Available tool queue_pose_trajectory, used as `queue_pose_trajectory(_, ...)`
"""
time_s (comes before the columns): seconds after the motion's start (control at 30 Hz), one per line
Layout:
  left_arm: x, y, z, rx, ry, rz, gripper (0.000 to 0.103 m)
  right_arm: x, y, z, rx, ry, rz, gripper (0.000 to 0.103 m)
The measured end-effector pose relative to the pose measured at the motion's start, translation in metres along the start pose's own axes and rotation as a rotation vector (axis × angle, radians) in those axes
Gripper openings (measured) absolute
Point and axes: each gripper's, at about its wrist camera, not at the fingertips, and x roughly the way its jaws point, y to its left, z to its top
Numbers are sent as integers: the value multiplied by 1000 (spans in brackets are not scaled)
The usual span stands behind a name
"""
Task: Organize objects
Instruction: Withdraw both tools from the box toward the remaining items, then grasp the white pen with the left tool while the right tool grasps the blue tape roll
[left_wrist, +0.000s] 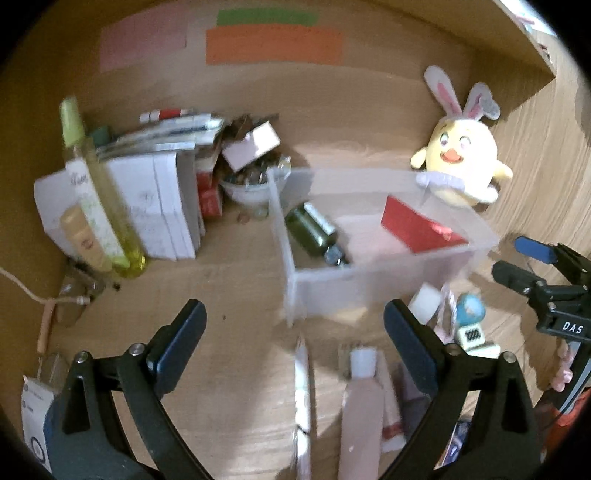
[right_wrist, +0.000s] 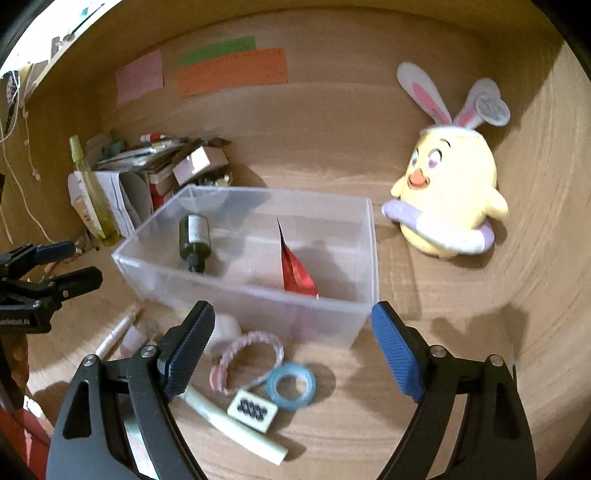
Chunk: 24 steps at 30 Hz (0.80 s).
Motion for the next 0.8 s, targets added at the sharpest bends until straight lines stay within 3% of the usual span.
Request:
queue_pose_trajectory(0.37, 11, 6, -37, 8, 67, 38, 97, 24, -15, -33, 52, 119, 16, 85)
queue_pose_trajectory(0.4, 12, 7, -41, 5, 71, 34, 95, 27, -17, -35, 60, 129, 16, 85)
queue_pose_trajectory(0.47, 15, 11, -46, -6, 98, 14, 77, 33, -21, -39, 79, 150, 17, 85)
queue_pose_trajectory(0.7, 28, 11, -59, 1, 155, -6, 59, 40, -20, -42, 86, 171, 24, 84)
queue_pose_trajectory(0.77, 31, 9, -61, 15, 162, -2, 49, 43, -18, -41, 78, 184, 27, 77)
queue_pose_trajectory(0.8, 33, 7, -62, 28, 159, 12, 49, 45, -18, -41, 76, 193, 32, 76)
